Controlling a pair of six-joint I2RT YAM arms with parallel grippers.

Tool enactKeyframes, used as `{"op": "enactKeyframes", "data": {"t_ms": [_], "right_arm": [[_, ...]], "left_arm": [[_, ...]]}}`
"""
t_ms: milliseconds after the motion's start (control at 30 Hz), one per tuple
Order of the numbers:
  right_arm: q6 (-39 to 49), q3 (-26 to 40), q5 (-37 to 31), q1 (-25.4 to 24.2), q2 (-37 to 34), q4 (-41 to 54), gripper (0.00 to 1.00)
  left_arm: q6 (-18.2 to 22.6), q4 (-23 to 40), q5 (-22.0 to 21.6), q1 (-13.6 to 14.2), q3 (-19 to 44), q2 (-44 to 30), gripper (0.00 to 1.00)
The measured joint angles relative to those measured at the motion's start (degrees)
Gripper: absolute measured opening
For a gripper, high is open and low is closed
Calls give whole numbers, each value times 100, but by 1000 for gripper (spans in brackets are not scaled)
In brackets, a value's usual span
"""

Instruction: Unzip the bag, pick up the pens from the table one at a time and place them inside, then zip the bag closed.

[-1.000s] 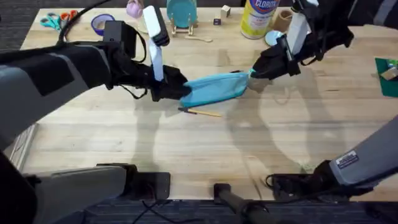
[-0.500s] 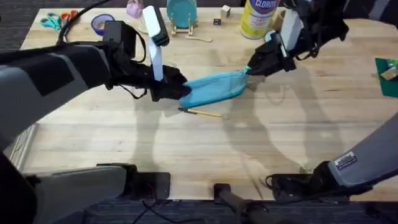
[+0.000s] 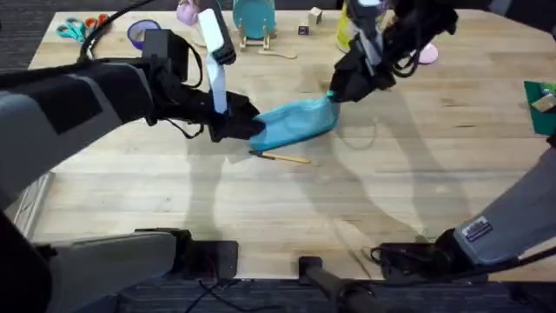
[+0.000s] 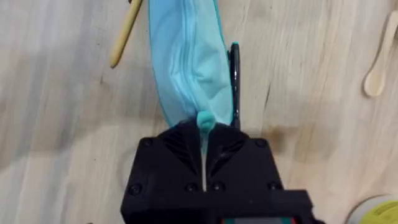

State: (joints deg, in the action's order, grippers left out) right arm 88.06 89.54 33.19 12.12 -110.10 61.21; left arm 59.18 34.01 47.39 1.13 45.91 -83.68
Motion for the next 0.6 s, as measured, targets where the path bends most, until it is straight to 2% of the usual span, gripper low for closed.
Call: {"op": "enactKeyframes", "data": {"t_ms": [200,367,600], "right_arm": [[-21,172,-242,336,2,-28,31],[-74,297,-189,522,0,29,31],[-206,500,-173,592,0,105,31]], "left_arm": [[0,10,-50,2,0,0,42],[0,10,-51,2,0,0,42],[0,6,-56,0,0,0,42]]}}
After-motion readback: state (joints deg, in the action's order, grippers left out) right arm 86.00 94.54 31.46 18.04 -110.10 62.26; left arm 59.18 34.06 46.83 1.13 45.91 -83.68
